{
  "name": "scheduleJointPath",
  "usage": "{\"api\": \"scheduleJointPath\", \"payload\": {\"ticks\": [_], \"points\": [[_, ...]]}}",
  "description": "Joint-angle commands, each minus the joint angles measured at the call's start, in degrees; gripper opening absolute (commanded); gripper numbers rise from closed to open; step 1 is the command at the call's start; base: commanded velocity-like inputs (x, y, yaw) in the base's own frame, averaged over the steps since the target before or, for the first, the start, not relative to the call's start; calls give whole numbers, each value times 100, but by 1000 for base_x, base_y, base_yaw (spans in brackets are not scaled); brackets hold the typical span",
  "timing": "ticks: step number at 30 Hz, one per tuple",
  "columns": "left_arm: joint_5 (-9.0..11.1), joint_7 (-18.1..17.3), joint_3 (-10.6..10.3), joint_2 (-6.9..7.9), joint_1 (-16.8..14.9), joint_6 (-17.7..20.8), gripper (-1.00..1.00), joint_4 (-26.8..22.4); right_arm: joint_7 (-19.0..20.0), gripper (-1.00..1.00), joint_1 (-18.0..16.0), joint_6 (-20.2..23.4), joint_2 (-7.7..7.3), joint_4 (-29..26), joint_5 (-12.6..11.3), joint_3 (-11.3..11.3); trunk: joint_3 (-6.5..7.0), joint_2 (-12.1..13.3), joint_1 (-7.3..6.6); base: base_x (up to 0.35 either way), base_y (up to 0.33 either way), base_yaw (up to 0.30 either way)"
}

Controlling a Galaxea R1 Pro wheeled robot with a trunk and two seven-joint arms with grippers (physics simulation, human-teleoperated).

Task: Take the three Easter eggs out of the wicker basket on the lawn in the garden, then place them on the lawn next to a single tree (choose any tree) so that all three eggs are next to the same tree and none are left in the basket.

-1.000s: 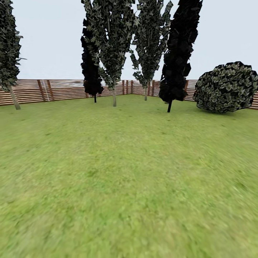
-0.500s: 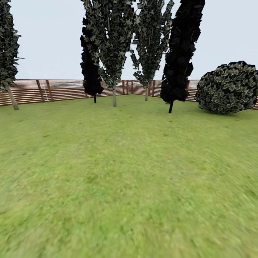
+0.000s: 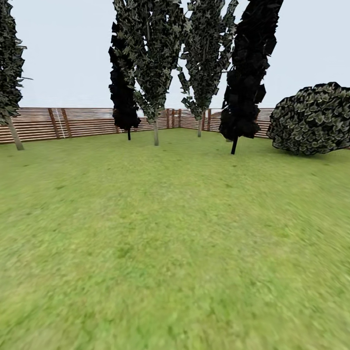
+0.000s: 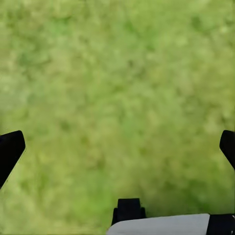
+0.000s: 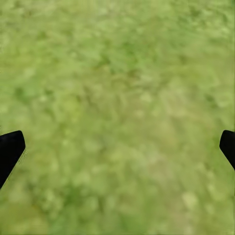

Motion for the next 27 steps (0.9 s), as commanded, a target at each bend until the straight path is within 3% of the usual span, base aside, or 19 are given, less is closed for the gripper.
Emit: {"api": "scheduleJointPath", "payload": {"ticks": [1,9,27], "points": [[-29,3,-1,0,1,-12,100,-5,-5,100,-2,-19,0,3,-24,0,-4,-2,3,309,91,-5],[-29,4,1,0,1,-12,100,-5,-11,100,-2,-19,-9,3,-32,-6,-4,-2,3,315,80,-151],[-29,5,-3,2,1,-12,100,-6,-15,100,-2,-10,-17,3,-57,-6,-48,-2,3,317,90,-6]]}}
